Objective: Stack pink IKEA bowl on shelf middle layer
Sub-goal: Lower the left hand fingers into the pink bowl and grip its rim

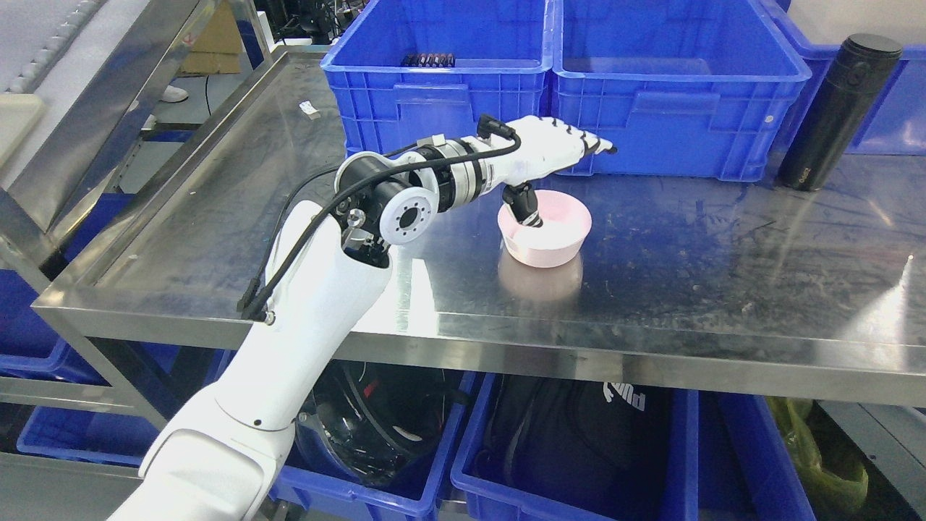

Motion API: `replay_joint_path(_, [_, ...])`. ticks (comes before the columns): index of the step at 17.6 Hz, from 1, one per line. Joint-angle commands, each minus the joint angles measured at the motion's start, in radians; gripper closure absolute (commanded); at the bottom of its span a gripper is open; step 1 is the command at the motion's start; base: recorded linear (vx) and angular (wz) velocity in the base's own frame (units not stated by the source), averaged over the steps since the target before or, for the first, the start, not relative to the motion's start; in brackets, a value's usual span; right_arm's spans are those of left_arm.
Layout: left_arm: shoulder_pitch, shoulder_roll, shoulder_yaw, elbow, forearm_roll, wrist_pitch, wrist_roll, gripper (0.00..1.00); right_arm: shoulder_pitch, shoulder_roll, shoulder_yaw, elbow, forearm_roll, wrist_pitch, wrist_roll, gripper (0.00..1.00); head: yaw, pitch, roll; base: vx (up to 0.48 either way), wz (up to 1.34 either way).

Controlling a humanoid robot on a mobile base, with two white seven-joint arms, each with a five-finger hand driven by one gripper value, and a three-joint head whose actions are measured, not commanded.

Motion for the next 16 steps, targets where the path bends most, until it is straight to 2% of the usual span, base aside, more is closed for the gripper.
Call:
replay_joint_path(1, [-0.016,0.1,-0.098,0.008,-0.015,0.0,-0.099,0.05,0.0,-0.017,0.005,-0.017,-0.001,-0.001,-0.001,0.0,0.0,0.0,0.0,-0.036,0.04])
replay_joint_path(4, [-0.022,0.091,-0.097,0.064,-0.015,0.0,-0.104,0.01,0.0,-0.017,0.005,-0.017,-0.001,-0.001,-0.001,0.0,0.0,0.0,0.0,-0.056,0.09])
replay_joint_path(6, [-0.036,0.055,-0.095,0.125,-0.017,-0.004,-0.095,0.02,0.0,-0.017,0.005,-0.017,0.0,-0.001,-0.001,0.0,0.0,0.0,0.0,-0.071,0.1])
replay_joint_path(16, [-0.082,-0.088,-0.081,0.325,-0.009,-0.085,-0.066,0.13,0.0,-0.017,0.005,-0.017,0.0,-0.001,-0.001,0.0,0.0,0.0,0.0,-0.011,-0.01])
